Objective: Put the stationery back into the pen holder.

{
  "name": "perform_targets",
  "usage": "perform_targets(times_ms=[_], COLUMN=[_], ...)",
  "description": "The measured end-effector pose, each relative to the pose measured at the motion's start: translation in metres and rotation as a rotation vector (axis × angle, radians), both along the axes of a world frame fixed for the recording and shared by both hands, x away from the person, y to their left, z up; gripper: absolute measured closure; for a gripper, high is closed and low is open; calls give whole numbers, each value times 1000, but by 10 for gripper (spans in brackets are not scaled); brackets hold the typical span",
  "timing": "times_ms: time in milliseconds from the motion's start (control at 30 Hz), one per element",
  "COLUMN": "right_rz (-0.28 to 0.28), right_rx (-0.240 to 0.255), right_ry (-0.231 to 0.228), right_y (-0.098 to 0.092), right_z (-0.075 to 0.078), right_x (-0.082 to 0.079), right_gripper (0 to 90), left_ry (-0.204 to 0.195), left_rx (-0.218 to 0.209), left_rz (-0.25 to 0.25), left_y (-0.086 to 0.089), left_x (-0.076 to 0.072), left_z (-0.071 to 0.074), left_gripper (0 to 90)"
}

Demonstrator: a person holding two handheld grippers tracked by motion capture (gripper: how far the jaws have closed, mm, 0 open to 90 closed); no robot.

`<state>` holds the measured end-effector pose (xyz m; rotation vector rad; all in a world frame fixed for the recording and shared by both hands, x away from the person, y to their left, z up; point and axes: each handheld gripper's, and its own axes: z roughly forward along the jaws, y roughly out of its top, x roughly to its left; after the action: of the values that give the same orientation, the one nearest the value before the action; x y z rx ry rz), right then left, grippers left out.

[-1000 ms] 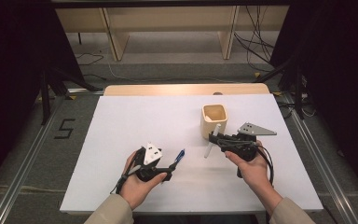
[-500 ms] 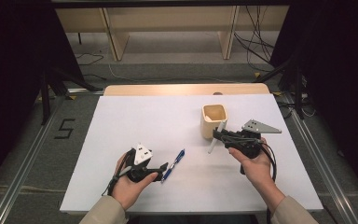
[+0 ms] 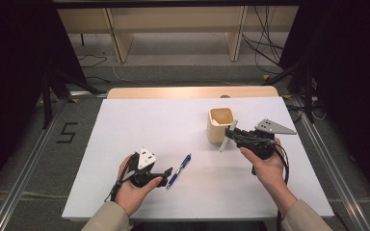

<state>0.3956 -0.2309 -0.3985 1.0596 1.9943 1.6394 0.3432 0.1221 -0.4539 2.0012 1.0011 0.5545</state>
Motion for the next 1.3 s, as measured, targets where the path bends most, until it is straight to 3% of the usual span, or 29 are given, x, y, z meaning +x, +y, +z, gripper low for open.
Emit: perform_targets(times_ms=[1300], right_rz=[-73], right_rx=[46], right_ry=[-66], right_y=[-15], right_z=[23], right_x=[20], right_gripper=[785], left_ry=[-8], left_rx=[6], left_rz=[-2], left_y=[-4], left_x=[0], left_z=[0], left_gripper=[169])
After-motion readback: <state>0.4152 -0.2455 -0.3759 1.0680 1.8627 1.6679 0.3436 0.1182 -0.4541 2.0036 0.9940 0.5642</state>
